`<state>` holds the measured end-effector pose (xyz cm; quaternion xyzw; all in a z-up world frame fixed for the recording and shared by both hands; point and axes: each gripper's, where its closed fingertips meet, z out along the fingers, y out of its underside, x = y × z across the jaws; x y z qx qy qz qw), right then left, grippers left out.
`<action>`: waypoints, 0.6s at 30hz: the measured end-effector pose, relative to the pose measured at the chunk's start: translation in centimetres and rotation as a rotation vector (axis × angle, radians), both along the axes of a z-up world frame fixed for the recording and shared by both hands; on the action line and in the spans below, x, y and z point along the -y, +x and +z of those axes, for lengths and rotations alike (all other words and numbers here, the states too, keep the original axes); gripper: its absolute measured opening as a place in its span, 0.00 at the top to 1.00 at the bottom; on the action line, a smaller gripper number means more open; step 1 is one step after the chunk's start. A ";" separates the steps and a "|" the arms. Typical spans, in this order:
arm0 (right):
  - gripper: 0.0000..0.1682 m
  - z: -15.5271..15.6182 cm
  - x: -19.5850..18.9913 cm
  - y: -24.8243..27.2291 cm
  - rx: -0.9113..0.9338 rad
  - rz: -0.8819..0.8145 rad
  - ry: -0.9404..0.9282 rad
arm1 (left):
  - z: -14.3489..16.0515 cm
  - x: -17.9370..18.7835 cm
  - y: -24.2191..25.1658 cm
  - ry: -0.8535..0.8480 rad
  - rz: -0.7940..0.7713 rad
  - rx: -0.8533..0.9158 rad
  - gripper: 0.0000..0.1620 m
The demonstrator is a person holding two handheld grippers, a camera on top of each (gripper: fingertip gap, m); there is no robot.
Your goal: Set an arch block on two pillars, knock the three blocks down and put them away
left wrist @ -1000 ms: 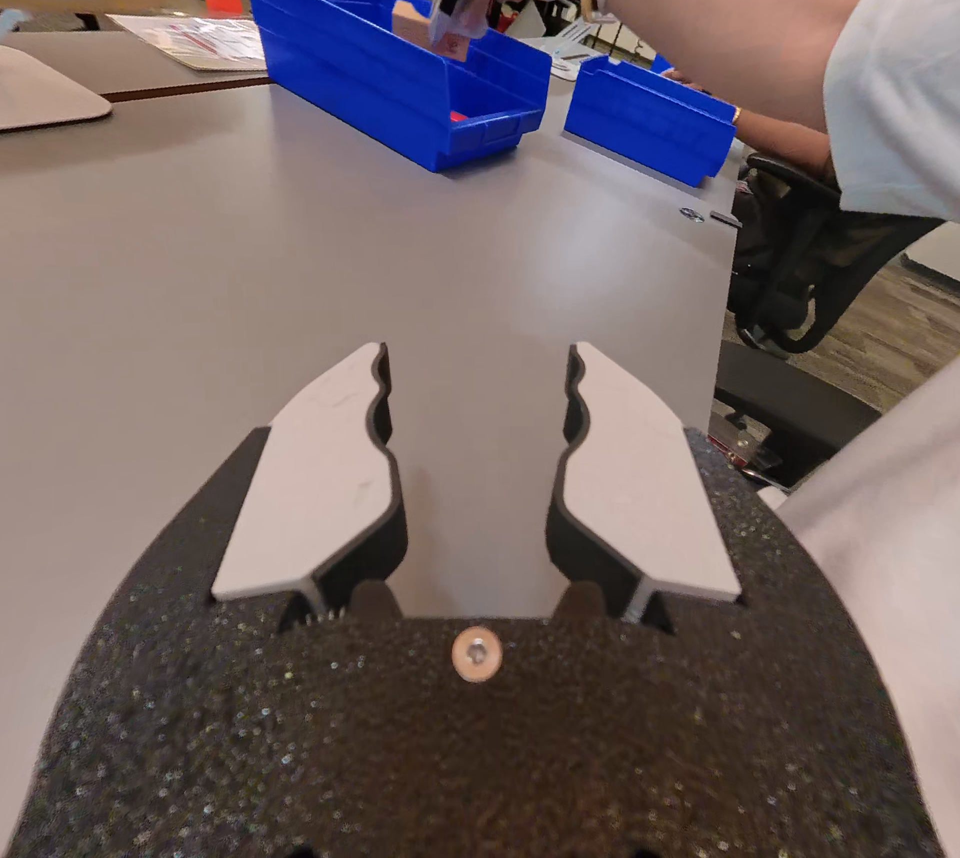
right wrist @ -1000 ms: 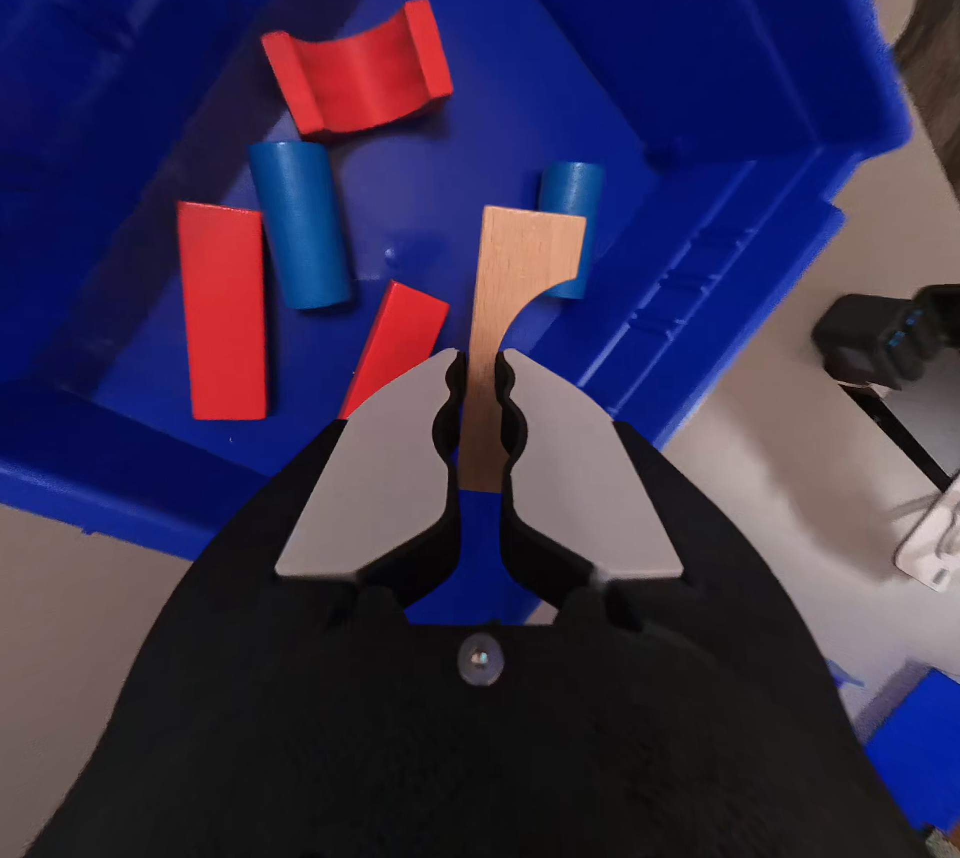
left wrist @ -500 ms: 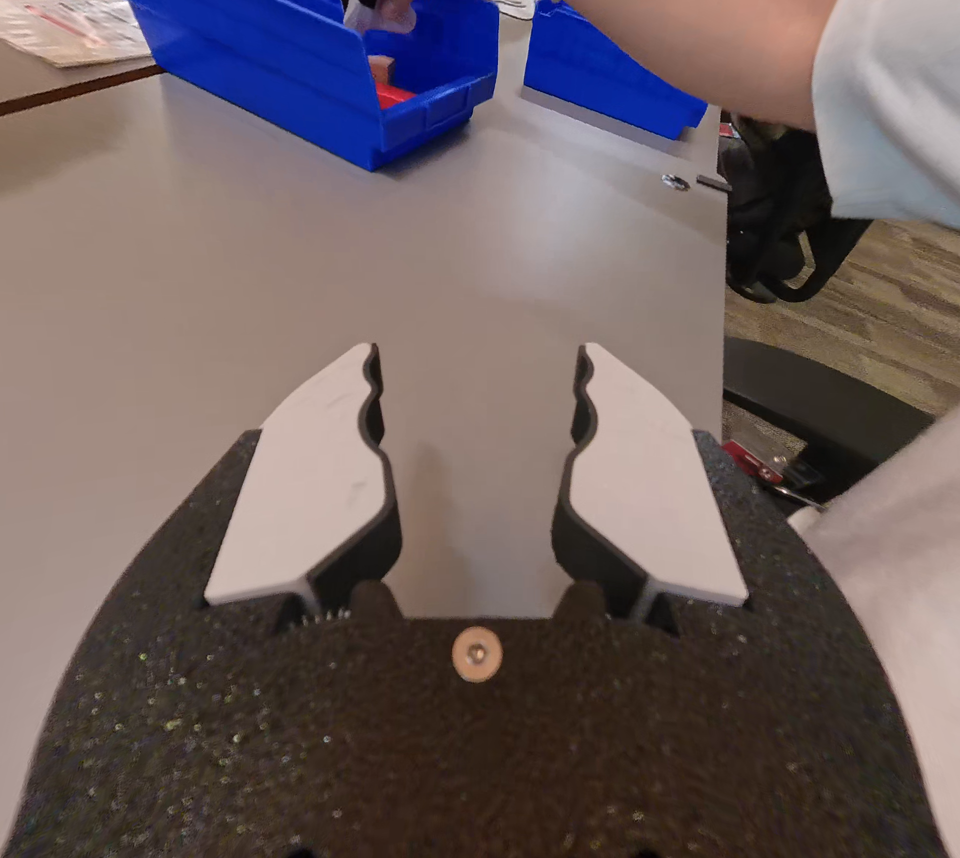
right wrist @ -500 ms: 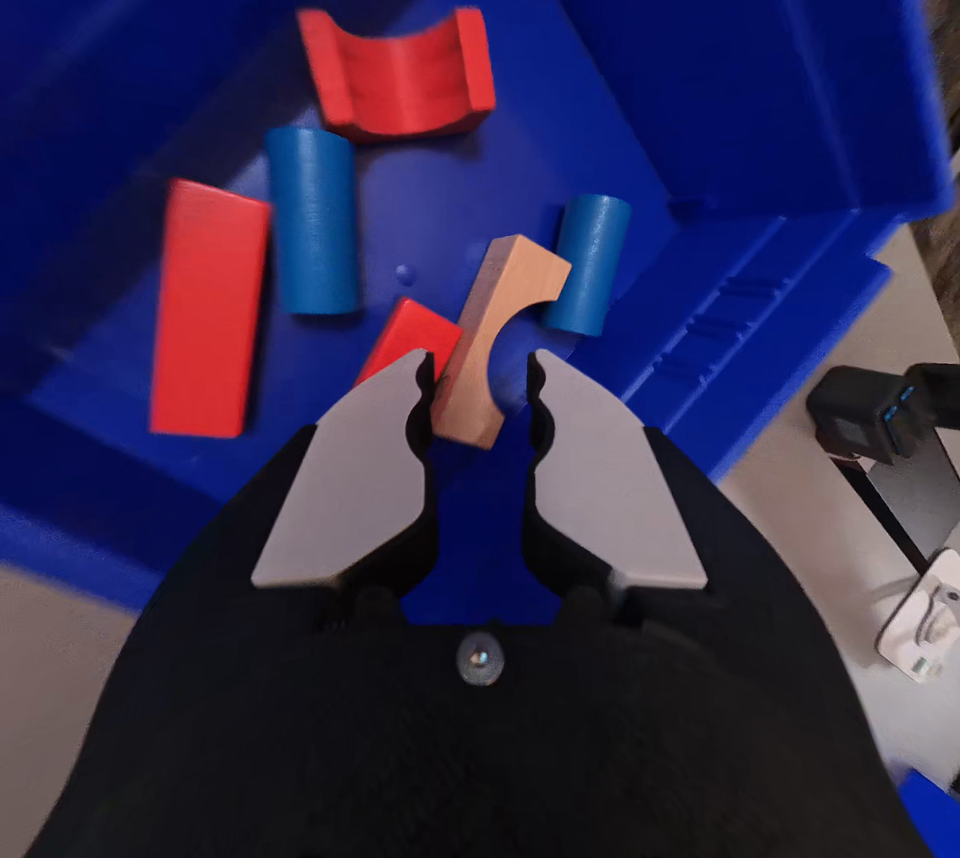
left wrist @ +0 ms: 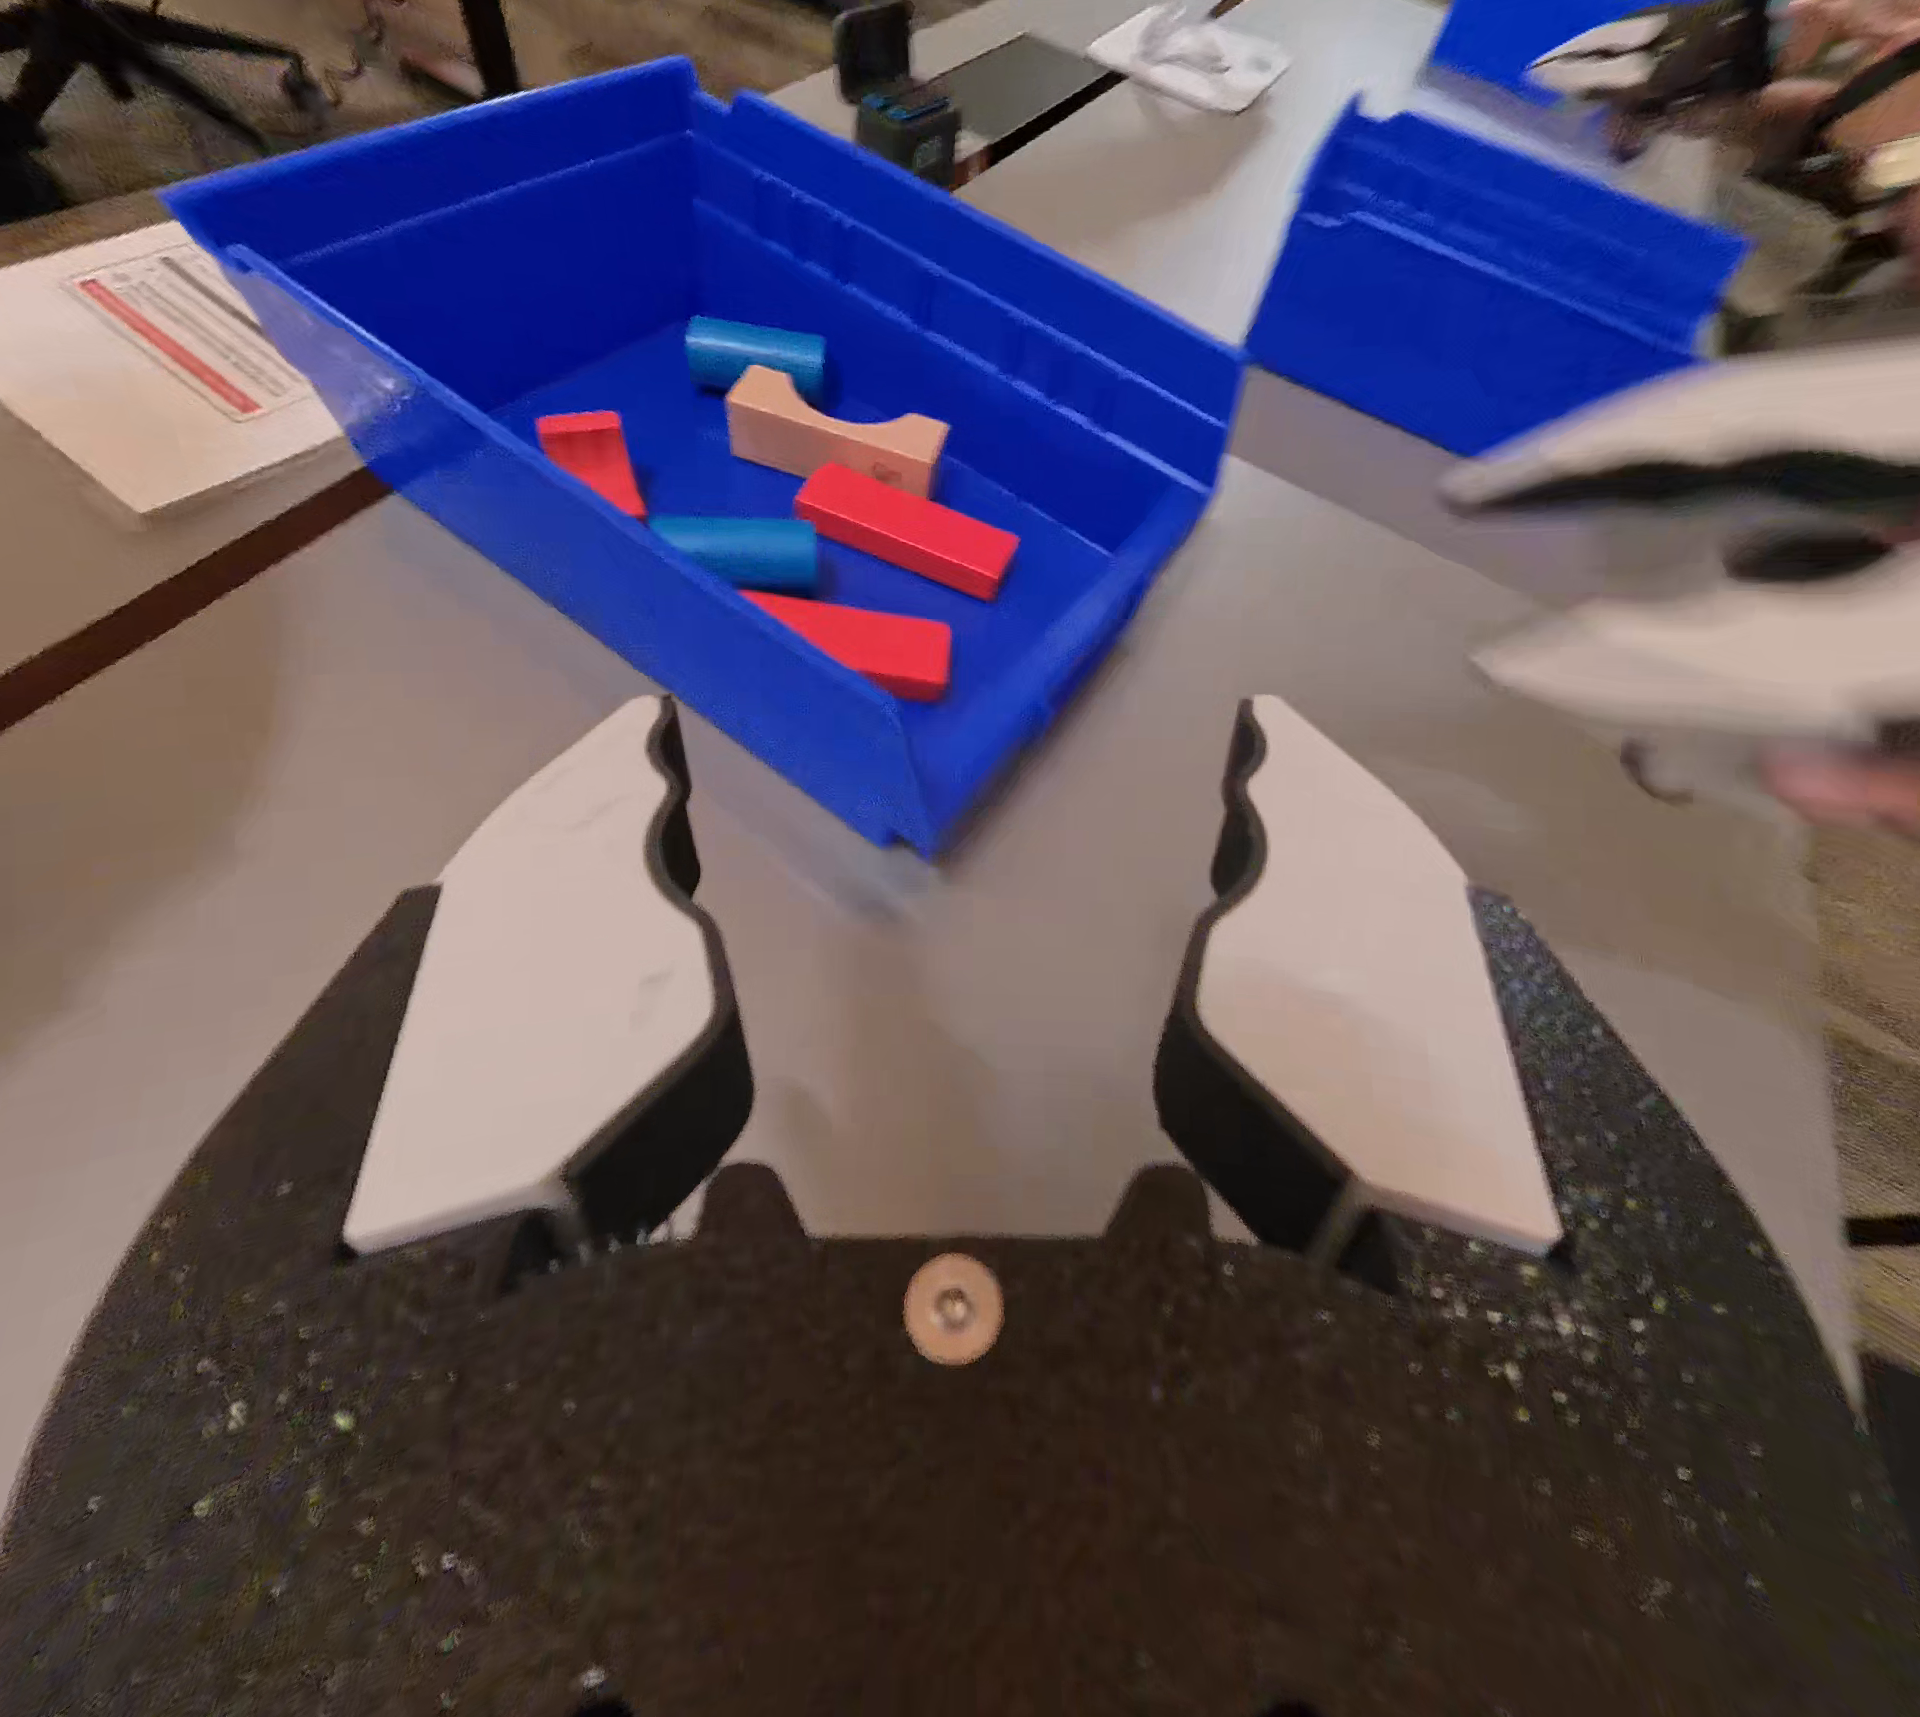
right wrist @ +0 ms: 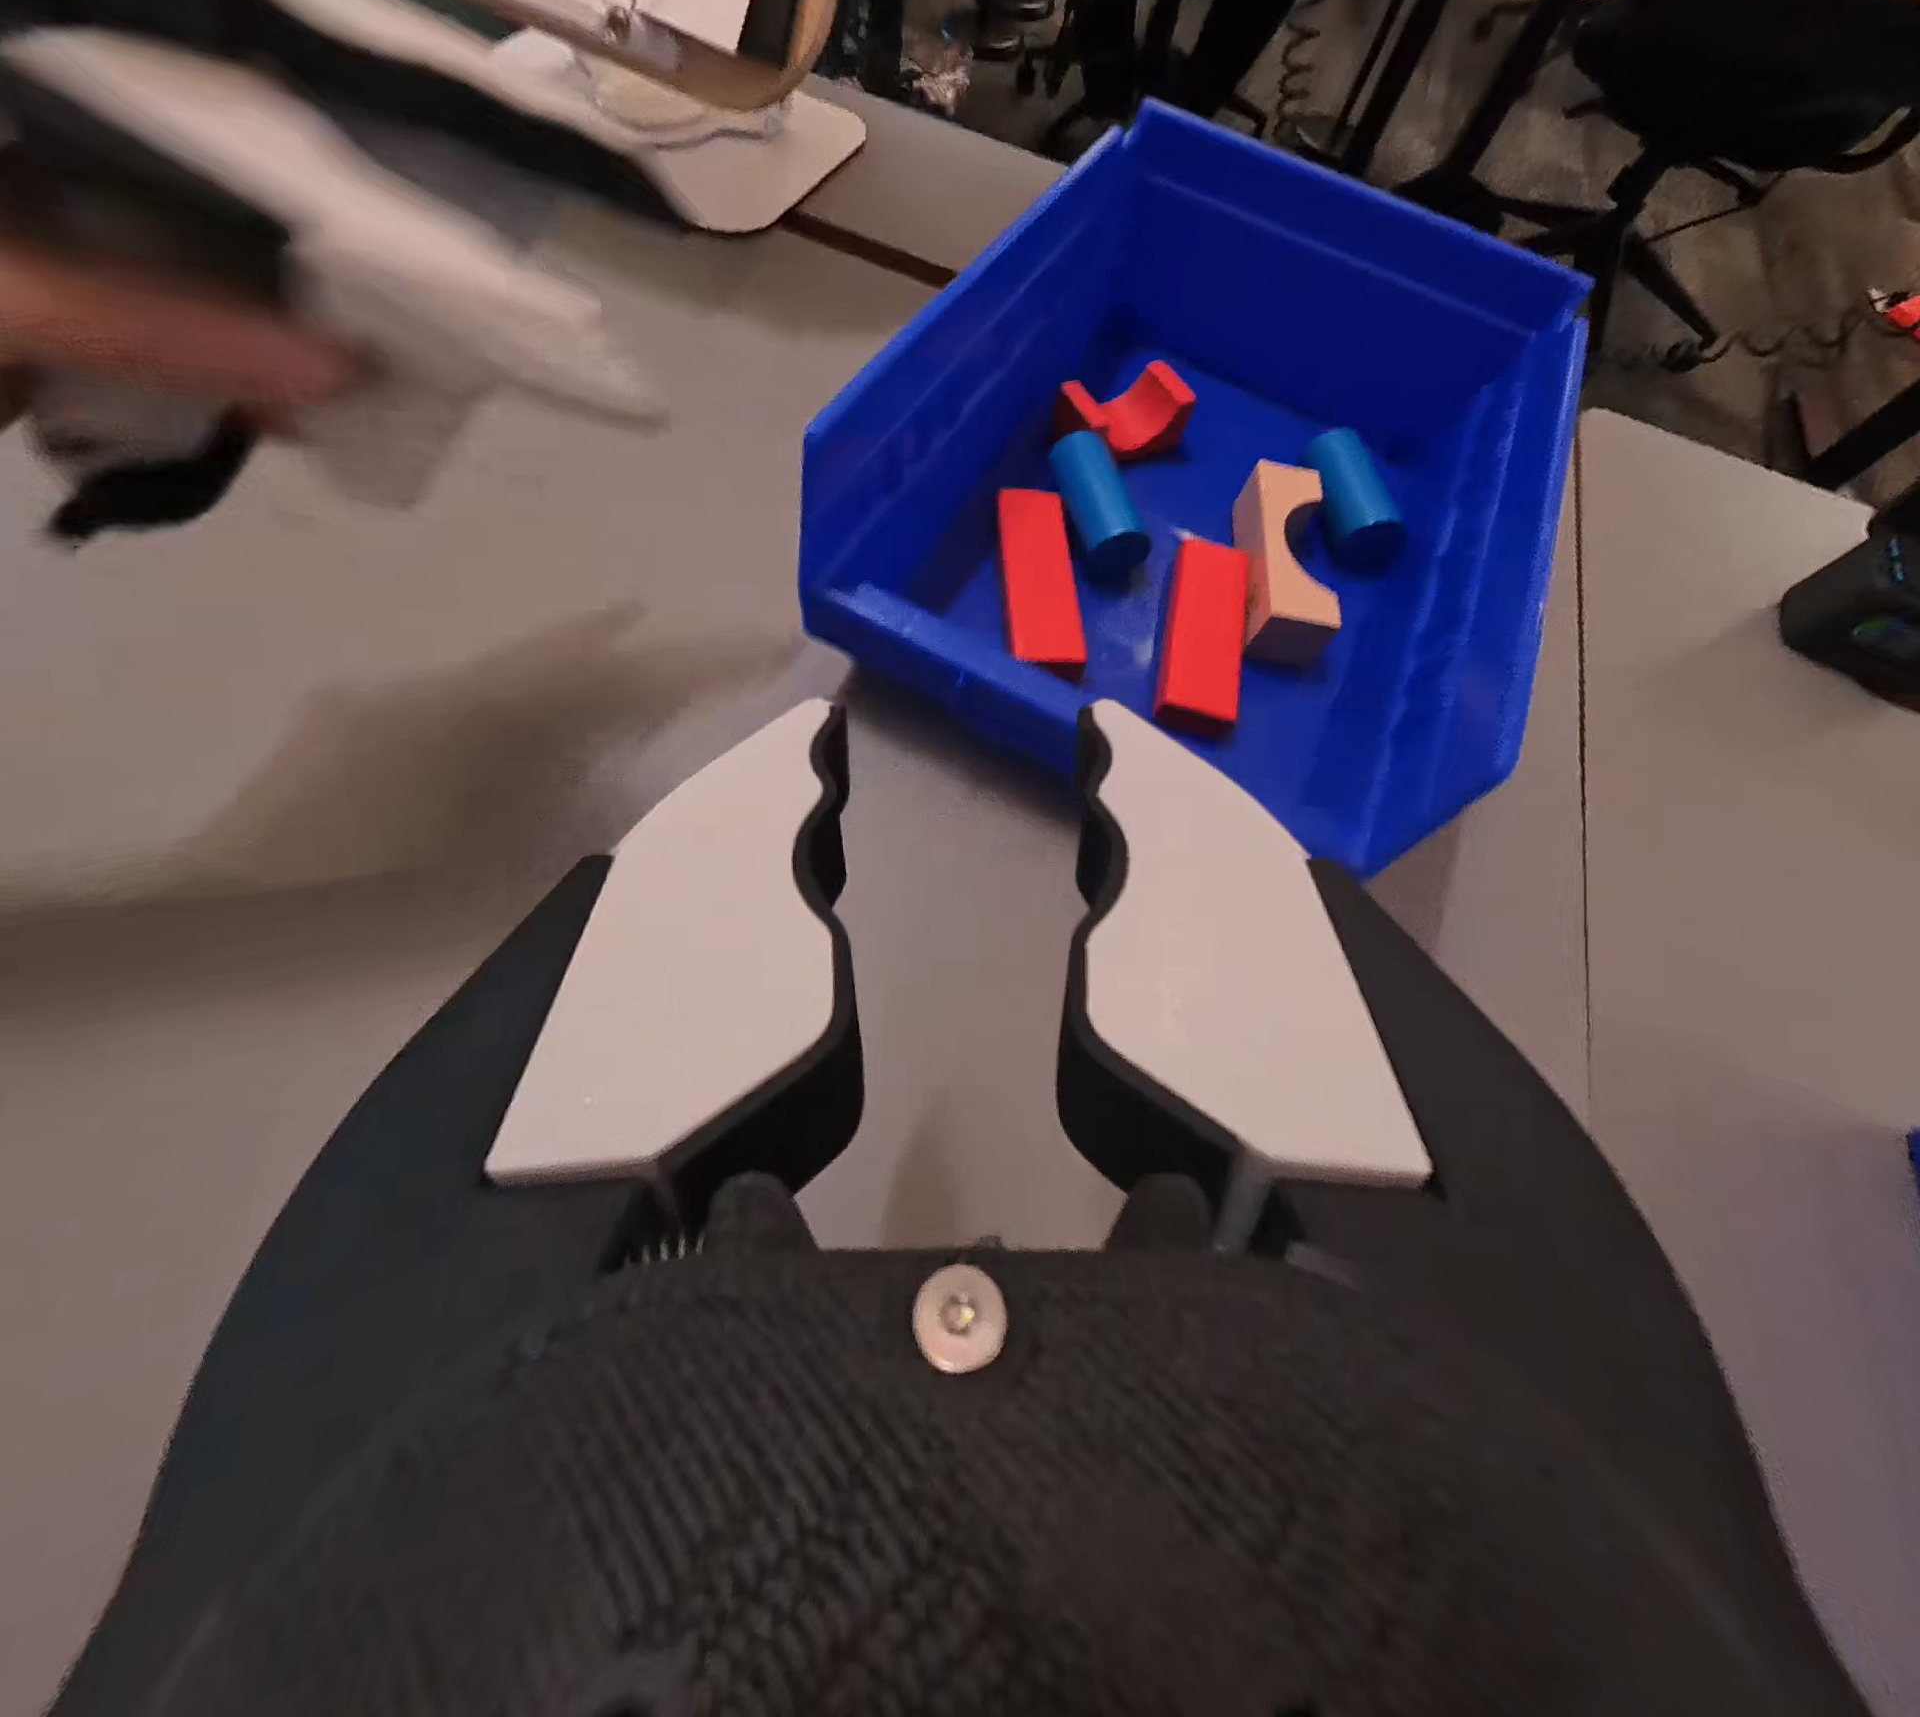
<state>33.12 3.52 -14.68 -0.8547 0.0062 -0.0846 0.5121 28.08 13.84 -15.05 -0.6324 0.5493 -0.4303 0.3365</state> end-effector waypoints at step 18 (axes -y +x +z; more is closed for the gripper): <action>0.74 -7.6 7.6 -9.0 -0.082 0.043 -0.112 | -12.7 -9.2 10.0 -0.255 0.315 -0.716 0.74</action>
